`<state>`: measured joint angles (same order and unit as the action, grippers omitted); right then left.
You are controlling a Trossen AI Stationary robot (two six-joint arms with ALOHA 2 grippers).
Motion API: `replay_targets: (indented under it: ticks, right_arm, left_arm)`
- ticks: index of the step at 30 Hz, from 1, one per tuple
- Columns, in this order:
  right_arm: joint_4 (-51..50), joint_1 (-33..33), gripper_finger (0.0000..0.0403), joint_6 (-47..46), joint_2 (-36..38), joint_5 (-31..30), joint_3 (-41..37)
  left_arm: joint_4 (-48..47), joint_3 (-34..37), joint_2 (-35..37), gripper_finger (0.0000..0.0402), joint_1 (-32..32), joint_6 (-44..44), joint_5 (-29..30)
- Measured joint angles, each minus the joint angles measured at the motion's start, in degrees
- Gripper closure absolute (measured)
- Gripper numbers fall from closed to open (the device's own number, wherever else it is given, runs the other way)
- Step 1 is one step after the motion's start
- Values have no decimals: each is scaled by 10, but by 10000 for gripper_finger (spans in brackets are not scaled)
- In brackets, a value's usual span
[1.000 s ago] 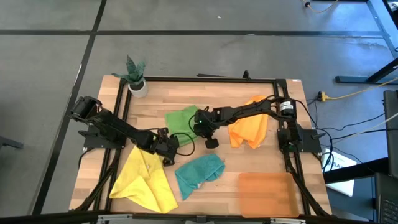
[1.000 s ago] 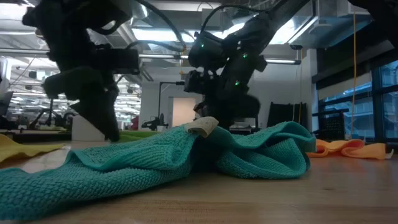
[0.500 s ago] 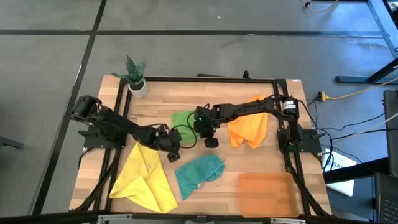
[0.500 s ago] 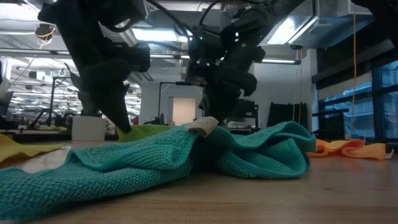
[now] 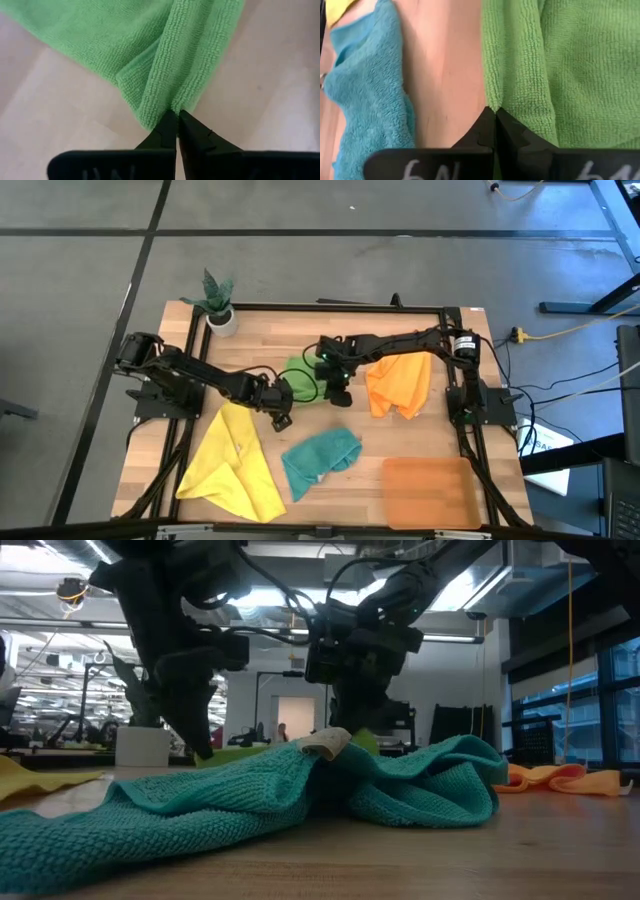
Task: Roll microfiber towels into tight, uniform cylinder then place into a basket
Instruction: Roll the green microfiber towel
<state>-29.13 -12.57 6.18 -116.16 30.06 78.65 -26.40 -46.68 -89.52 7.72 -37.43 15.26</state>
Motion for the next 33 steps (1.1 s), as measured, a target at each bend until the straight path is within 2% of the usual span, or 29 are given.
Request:
replay_targets:
  ticks: [8,16,20,23,29,33]
  right_arm:
    - [10,-15,399,-46,0,-15,0]
    - [5,-40,399,-63,0,22,0]
    - [-1,-68,399,-94,0,58,0]
    - [-1,-85,399,-108,0,35,0]
    - [7,-105,399,-149,0,-53,0]
    - [14,-113,398,-163,0,-85,0]
  left_arm:
    - [1,0,0,401,-31,25,22]
    - [7,0,0,401,-57,50,23]
    - [22,0,0,401,-75,69,59]
    - [42,0,-1,401,-89,105,81]
    - [75,0,-1,401,-119,169,81]
    - [78,0,-1,401,-134,194,81]
